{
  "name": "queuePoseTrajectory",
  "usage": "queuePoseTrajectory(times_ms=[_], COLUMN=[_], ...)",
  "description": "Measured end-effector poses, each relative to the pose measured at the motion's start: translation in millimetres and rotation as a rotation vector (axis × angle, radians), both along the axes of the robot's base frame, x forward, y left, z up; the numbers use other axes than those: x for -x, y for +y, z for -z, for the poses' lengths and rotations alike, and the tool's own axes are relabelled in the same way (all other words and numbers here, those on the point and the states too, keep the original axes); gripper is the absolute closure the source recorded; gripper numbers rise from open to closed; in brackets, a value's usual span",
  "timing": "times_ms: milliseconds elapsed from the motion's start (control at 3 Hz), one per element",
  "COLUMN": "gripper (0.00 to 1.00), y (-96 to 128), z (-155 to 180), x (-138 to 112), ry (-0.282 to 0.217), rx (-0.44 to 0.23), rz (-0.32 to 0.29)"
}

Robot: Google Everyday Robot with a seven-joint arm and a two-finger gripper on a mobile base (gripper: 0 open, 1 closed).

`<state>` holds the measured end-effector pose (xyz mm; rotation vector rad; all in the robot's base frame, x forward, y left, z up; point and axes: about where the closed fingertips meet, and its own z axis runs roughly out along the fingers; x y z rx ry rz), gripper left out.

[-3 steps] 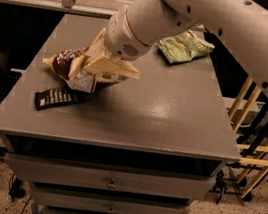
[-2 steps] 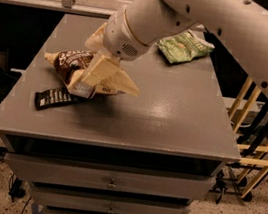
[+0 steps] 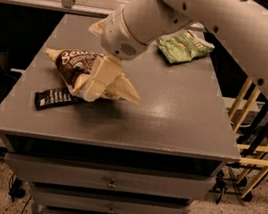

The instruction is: Move brown chip bag near rxbar chocolate

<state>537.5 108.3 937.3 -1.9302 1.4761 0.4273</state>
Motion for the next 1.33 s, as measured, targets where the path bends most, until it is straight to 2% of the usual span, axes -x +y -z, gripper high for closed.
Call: queuePoseTrajectory(times_ms=[333,1000,1333], gripper=[0.00,0.00,0.00], y=[-27.6,-135.9,-196.1], z=[12.3,33.1,26.8], x=[-1.6,-19.3,-30.9], ry=[0.024,0.038,0.016], rx=[0.068,0.231,0.304], rz=[0.033,0.226,0.350])
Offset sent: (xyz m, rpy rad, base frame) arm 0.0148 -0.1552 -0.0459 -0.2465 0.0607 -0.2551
